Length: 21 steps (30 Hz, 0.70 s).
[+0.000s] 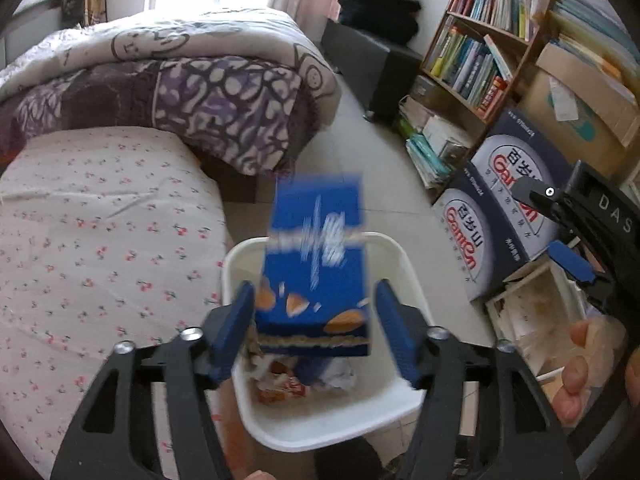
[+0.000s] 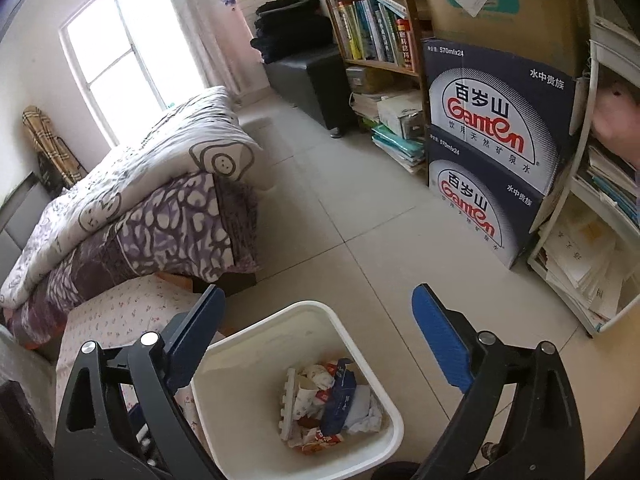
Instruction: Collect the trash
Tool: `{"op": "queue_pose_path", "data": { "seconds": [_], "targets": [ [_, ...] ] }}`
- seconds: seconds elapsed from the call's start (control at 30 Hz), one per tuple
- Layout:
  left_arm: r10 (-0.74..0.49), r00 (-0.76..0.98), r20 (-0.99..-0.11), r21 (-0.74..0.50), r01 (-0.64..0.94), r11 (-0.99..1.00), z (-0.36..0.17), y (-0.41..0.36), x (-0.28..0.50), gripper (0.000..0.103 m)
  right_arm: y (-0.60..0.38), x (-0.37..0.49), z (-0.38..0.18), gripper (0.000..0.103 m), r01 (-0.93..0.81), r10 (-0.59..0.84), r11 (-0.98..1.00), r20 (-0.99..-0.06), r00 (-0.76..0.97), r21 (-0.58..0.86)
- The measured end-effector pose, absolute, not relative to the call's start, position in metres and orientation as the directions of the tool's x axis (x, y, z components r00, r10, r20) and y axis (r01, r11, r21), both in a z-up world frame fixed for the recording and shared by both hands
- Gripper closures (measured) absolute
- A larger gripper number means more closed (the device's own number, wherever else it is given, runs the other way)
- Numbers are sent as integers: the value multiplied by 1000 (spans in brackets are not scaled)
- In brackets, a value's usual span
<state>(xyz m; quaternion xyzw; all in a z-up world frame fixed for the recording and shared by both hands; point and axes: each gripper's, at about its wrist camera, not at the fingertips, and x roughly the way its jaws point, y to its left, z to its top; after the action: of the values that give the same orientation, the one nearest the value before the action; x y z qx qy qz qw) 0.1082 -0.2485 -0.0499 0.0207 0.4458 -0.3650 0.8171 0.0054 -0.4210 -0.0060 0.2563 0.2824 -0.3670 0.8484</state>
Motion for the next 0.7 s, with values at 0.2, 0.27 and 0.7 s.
{"op": "queue_pose_path", "data": {
  "seconds": [0.2,0.27,0.7],
  "targets": [
    [-543,378,-750,-256,591,765,-47,-230,104,30,-404,7,5,10,746,-492,629,-632,599,218],
    [-501,437,-747,-207,564,799,-42,-216,103,27,-394,9,9,8,734,-496,646,-616,612,209],
    [-89,807,-583,66,156,985,-1,-83,85,7,-274,28,19,7,588,-483,806,-496,722,71]
  ]
}}
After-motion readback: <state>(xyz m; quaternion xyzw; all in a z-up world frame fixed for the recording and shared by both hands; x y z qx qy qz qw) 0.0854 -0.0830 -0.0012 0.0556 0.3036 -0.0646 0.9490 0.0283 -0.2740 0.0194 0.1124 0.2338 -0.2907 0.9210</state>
